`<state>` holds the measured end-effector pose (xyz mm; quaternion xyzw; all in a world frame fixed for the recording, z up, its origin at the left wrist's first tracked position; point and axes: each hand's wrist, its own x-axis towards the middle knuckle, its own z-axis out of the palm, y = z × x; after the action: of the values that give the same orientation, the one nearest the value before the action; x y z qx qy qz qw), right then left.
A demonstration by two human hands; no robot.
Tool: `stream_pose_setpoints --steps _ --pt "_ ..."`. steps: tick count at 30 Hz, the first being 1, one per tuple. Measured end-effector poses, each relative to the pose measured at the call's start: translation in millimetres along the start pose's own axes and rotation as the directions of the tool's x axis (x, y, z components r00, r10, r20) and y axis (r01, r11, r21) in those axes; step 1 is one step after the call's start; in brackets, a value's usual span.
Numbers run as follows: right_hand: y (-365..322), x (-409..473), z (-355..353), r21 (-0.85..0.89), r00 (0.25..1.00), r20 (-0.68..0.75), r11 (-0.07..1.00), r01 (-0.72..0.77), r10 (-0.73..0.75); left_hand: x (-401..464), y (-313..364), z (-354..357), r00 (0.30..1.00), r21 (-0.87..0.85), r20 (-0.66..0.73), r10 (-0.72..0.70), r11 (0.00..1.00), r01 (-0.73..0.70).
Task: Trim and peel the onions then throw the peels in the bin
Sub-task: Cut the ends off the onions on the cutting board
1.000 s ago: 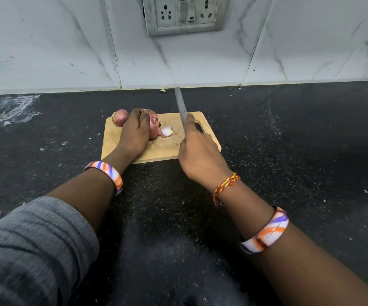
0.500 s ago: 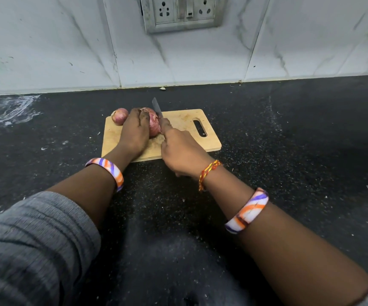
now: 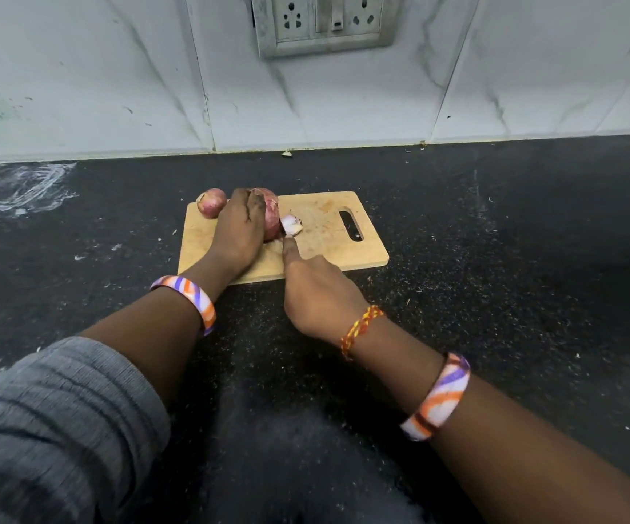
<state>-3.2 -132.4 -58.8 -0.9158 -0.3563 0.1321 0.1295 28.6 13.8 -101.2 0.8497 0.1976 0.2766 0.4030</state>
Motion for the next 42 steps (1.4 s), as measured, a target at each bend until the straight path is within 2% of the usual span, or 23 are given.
stream_pose_setpoints --steps 4,7,10,17,21,24,30,32,36,42 --pt "-5 8 3 -0.06 0.999 -0.03 0.998 -0.014 0.012 -4 2 0 0.999 -0.04 -0.03 -0.015 0.999 0.013" --pt "-4 -2 8 -0.114 1.0 -0.018 0.993 -0.011 0.009 -4 2 -2 0.993 -0.107 -0.081 -0.08 0.992 0.071" --pt "-2 -17 10 -0.137 1.0 0.008 0.991 -0.008 0.009 -3 3 -3 0.991 -0.103 -0.087 -0.104 0.99 0.095" --pt "-8 -9 3 -0.101 0.998 -0.011 0.992 -0.07 0.069 -9 6 -4 0.989 -0.11 -0.1 -0.107 0.989 0.096" --pt "-15 -28 14 -0.099 0.998 -0.011 0.993 -0.07 0.069 -10 9 -7 0.971 -0.125 -0.179 -0.162 0.982 0.141" --pt "-20 -35 17 -0.086 0.995 0.005 0.991 -0.103 0.104 -9 9 -9 0.967 -0.146 -0.185 -0.178 0.977 0.152" --pt "-28 1 11 0.004 0.987 -0.041 0.987 -0.158 0.158 -10 7 -10 0.983 -0.156 -0.131 -0.13 0.982 0.109" --pt "-23 3 8 0.111 0.986 -0.035 0.981 -0.157 0.162 -10 7 -10 0.982 -0.156 -0.133 -0.134 0.981 0.113" --pt "-8 -7 -7 0.287 0.977 -0.159 0.953 -0.095 0.145 -10 8 -9 0.981 -0.131 -0.142 -0.134 0.985 0.116" --pt "-12 -2 -1 0.229 0.995 -0.012 0.969 -0.095 0.101 -11 9 -7 0.977 -0.093 -0.176 -0.117 0.99 0.102"
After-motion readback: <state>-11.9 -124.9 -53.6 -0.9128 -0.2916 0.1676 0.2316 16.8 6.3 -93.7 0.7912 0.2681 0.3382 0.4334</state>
